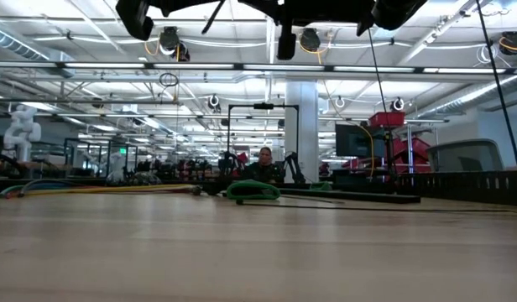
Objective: Ziptie cables
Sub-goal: Wrap the black zip tie on the cable
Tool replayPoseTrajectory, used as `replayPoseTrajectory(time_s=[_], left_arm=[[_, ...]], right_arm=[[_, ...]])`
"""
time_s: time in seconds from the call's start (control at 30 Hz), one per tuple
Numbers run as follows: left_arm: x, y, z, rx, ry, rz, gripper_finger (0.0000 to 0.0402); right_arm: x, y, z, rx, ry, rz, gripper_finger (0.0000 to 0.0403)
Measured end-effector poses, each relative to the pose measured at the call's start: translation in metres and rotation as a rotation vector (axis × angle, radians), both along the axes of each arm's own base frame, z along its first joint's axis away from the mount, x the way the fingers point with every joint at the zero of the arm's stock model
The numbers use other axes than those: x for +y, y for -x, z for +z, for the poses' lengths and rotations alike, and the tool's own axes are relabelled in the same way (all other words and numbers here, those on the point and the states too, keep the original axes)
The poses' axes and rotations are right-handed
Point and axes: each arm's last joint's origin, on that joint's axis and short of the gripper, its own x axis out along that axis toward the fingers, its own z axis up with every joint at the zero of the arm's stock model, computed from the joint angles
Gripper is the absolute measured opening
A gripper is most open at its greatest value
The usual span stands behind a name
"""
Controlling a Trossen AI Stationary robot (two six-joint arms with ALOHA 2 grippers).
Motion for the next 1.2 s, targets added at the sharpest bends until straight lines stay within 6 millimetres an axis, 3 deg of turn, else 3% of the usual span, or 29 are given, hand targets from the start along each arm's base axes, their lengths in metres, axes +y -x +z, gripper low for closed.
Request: replayPoseTrajectory(time_s=[0.3,0.47,0.83,1.2], left_arm=[[-0.001,0.000,-0.001,0.014,-0.041,-0.027,0.0176],[-0.005,0.000,0.007,-0.007,-0.050,-0.036,0.0176],[-0.005,0.004,0.003,0.047,-0.116,0.127,0.0176],[0.000,-0.001,0.003,0.045,-0.060,-0.031,0.0176]], right_arm=[[0.002,0.000,-0.001,0.015,0.023,0.021,0.0000],[-0.007,0.000,-0.007,0.073,0.044,0.021,0.0000],[-0.022,0.004,-0.008,0.088,0.006,0.143,0.0000],[-0.019,0.003,-0.007,0.070,-0.014,0.087,0.0000]])
